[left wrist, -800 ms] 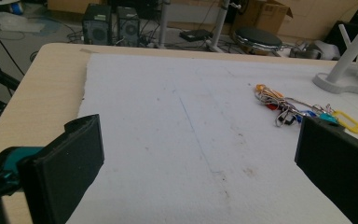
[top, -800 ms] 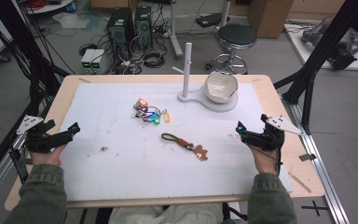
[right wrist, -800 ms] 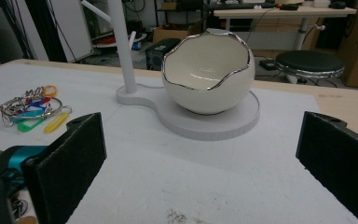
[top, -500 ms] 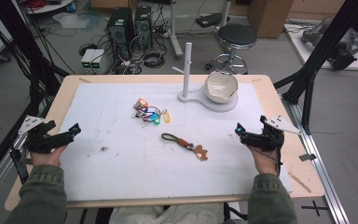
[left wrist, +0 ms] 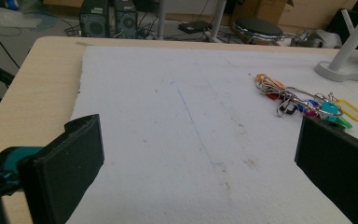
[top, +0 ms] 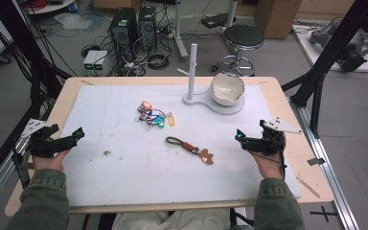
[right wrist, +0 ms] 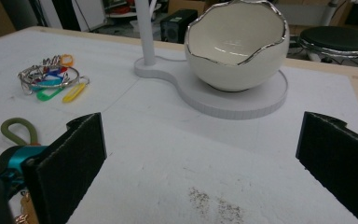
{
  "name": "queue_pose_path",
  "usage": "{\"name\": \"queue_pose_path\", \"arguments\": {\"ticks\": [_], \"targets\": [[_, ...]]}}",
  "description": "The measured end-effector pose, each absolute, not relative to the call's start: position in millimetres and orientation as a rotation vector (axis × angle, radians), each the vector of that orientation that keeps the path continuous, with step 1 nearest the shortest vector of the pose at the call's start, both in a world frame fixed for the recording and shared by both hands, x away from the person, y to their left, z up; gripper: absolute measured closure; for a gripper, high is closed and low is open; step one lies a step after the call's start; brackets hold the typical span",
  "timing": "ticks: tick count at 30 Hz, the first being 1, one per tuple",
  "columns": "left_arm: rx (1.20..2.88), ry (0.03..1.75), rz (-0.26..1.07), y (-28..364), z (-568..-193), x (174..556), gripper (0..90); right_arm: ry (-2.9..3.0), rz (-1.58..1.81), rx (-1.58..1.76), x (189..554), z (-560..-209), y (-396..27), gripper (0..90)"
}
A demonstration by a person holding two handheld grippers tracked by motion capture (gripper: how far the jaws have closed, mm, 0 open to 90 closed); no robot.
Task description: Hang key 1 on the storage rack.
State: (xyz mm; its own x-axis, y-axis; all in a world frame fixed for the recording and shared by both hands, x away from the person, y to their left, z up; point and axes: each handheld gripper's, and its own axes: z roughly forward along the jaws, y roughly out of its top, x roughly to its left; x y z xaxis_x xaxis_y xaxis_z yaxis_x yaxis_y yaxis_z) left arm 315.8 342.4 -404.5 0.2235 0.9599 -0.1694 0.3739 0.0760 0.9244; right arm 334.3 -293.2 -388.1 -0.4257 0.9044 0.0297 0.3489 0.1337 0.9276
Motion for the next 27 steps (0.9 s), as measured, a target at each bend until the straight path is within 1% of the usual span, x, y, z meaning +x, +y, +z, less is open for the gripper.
{"name": "queue_pose_path", "arguments": {"ticks": [27], "targets": [[1.501, 1.320, 0.707, 341, -406, 317, 1.7, 2.005, 1.272, 1.194, 340, -385, -265, 0.7]]}}
